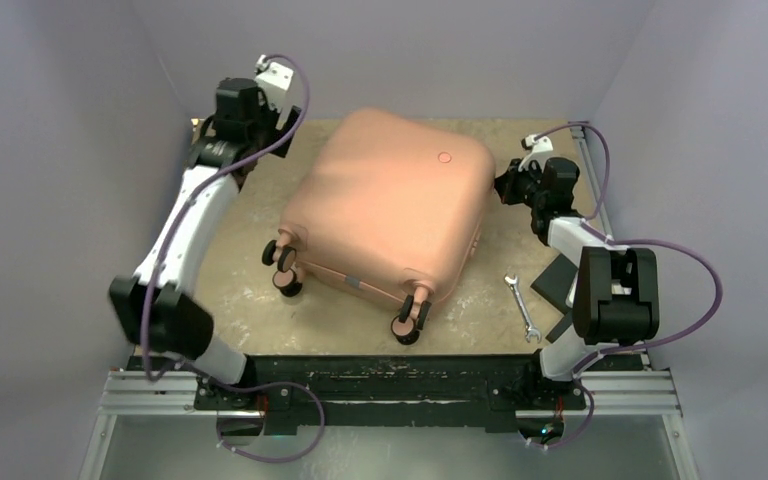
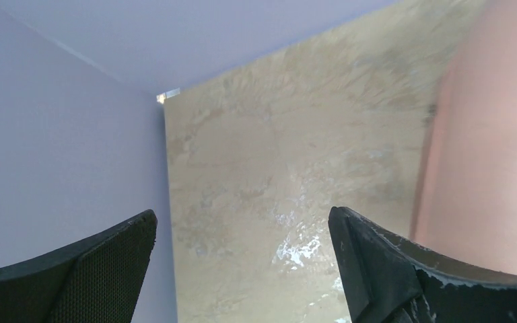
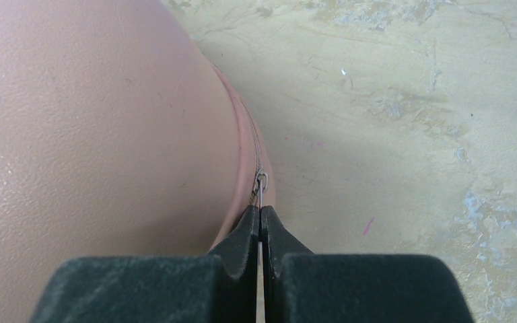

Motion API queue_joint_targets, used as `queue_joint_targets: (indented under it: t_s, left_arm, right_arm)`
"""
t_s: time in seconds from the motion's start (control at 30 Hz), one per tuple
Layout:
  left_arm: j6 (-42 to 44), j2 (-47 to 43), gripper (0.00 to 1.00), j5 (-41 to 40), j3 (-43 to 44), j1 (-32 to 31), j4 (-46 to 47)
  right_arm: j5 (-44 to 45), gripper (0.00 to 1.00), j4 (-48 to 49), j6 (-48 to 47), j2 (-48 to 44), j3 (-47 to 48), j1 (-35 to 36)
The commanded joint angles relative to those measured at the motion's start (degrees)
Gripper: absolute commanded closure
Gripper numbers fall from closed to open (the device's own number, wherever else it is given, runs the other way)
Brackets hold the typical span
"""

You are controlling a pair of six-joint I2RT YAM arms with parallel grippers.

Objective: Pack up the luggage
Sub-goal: Zip the luggage at the center of the board.

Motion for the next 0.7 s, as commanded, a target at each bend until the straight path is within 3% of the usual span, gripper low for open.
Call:
queue_joint_targets:
  t_s: [0.0,0.2,0.47,0.67]
  left_arm:
    - [3.0,-14.1,0.01,15.7,-7.3,0.2,-8.5]
    - [8.1,-24.6,0.0,32.7,-17.5,0.2,-23.7]
    - [7.9,-26.9,0.01,36.9,-21.0,0.2,-31.3]
    - [5.8,-27.0,0.01,35.8,-21.5,0.2,-32.2]
  right_arm:
    - [-8.3,1.0,11.2,3.1,-3.0,-0.1,2.4]
    - [-8.1,1.0,10.8,2.5,-3.4,0.0,2.4]
    - [-7.5,1.0,10.0,1.2,-4.3,-0.6,2.4]
    - [-7.5,1.0,9.8,0.8,-4.9,-0.9,2.4]
